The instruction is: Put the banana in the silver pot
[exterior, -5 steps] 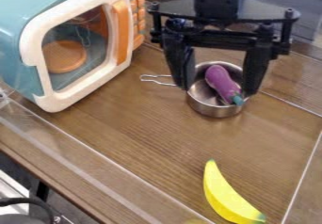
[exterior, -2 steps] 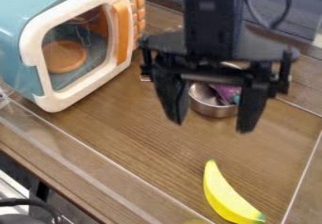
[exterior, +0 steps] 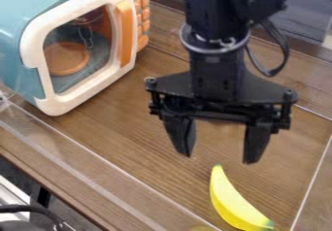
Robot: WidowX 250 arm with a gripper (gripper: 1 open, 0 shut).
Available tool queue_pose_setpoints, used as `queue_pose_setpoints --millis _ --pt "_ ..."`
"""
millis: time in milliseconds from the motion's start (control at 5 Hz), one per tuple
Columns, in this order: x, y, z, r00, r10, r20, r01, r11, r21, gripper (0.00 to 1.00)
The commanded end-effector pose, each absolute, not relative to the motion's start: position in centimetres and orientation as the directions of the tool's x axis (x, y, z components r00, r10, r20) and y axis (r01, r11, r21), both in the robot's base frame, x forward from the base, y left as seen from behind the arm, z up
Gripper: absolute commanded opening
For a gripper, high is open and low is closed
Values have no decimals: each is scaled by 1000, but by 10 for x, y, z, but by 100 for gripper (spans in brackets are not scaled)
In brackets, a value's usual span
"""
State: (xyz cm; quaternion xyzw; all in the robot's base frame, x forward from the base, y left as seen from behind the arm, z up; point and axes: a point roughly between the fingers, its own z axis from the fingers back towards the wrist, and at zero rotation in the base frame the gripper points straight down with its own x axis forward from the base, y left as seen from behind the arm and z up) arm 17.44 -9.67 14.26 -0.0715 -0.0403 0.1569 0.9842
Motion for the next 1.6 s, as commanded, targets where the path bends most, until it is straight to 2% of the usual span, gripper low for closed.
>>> queue_pose_setpoints --millis 0,400,800,1400 --pt "176 -106 133 921 385 63 -368 912 -183 100" --pt "176 -119 100 860 507 55 -484 847 -220 100" --pt "176 -126 84 790 612 22 -591 772 -234 100" --pt "178 -130 62 753 658 -8 -642 733 -224 100"
